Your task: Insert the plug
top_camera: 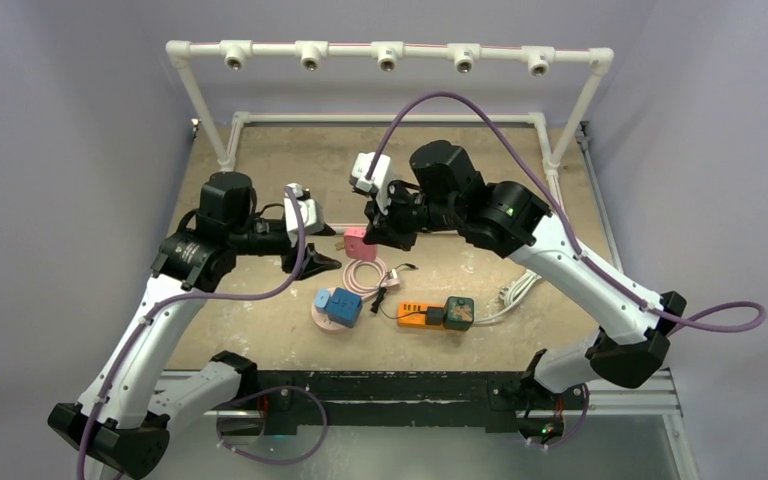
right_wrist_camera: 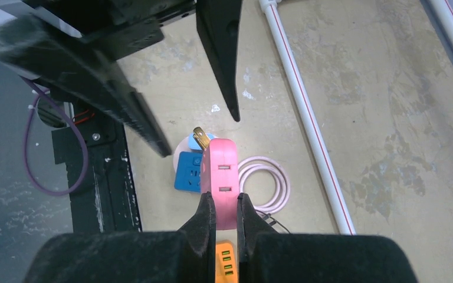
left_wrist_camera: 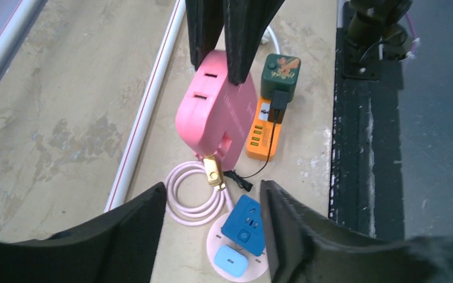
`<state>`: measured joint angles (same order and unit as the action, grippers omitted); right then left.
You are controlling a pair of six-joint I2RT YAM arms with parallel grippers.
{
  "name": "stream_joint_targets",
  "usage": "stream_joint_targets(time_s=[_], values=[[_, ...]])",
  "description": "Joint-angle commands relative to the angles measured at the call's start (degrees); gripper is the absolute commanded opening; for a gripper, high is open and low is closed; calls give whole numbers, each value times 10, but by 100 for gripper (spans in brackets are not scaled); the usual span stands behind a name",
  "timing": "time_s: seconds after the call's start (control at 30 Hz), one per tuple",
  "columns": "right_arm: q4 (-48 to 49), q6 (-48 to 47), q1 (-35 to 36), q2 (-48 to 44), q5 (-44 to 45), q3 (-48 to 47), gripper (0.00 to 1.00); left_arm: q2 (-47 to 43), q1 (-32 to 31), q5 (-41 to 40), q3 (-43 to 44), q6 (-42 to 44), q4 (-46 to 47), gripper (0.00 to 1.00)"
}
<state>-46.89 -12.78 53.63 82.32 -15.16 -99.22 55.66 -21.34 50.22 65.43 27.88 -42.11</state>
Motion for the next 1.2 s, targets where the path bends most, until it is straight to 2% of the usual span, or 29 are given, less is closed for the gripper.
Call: stream_joint_targets(time_s=[0.0, 0.1, 0.23, 0.33, 0.5, 0.67, 0.73, 0.83, 1.0, 1.17], values=[[1, -14, 0, -1, -14, -3, 0, -12, 3, 46, 30, 11, -6, 68], [-4, -17, 0, 11, -19, -14, 0, -13, 3, 60, 29, 15, -13, 82], [-14, -18, 0, 26, -47, -29, 0, -2, 3, 76, 27, 15, -13, 82], [-21, -26, 0, 31, -63, -33, 0, 15, 3, 80, 37, 42, -37, 73], [-20, -56, 0, 11, -93, -16, 0, 57, 3, 96, 74, 163, -160, 46], [-17, -69, 0, -6, -114, -8, 0, 112, 3, 128, 121, 277, -292, 37], [-23, -70, 0, -2, -120, -12, 0, 130, 3, 139, 137, 301, -322, 28], [-34, -73, 0, 6, -124, -17, 0, 143, 3, 148, 154, 318, -341, 14], [-41, -76, 0, 4, -120, -13, 0, 134, 3, 148, 158, 308, -333, 0], [-42, -77, 0, 1, -113, -8, 0, 122, 3, 140, 159, 296, -323, 0]])
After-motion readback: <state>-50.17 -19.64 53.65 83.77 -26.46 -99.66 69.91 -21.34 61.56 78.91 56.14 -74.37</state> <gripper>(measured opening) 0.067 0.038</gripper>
